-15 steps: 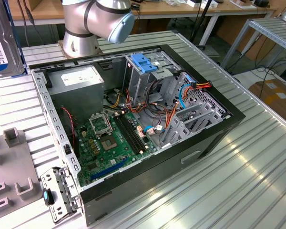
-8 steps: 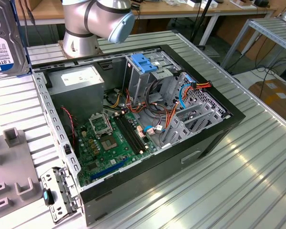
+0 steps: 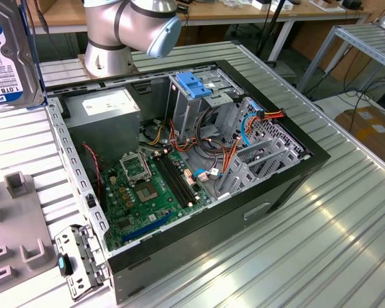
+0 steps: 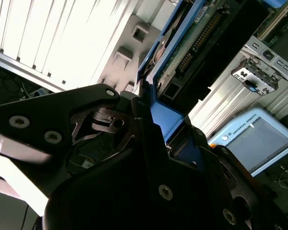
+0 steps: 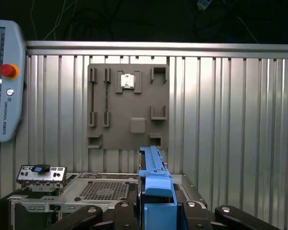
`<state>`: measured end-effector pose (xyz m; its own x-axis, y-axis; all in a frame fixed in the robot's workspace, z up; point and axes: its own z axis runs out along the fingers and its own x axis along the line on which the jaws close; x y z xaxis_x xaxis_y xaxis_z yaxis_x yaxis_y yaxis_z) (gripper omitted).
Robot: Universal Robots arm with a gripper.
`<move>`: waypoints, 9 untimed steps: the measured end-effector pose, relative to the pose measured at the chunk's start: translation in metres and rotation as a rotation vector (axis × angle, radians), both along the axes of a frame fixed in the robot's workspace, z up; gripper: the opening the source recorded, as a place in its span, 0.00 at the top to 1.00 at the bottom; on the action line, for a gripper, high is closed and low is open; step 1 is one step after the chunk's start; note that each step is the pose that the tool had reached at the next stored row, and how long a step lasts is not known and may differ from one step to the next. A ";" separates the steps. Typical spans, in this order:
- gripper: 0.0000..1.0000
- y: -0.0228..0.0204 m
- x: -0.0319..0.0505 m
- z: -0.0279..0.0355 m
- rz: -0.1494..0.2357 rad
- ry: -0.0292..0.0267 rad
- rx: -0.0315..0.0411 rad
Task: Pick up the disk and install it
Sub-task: 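Pick up the disk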
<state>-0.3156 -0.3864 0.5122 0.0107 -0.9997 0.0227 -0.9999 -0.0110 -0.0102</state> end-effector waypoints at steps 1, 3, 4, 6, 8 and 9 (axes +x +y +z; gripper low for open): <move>0.63 -0.0012 0.0001 -0.0002 0.000 0.0000 0.0001; 0.63 -0.0037 0.0005 -0.0006 0.000 0.0000 0.0000; 0.63 -0.0056 0.0007 -0.0010 0.000 0.0000 0.0000; 0.63 -0.0078 0.0010 -0.0015 0.000 0.0000 0.0000; 0.63 -0.0103 0.0015 -0.0023 0.000 0.0000 0.0001; 0.63 -0.0108 0.0016 -0.0025 0.000 -0.0001 0.0001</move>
<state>-0.3140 -0.3972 0.5097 0.0107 -0.9997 0.0225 -0.9999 -0.0110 -0.0103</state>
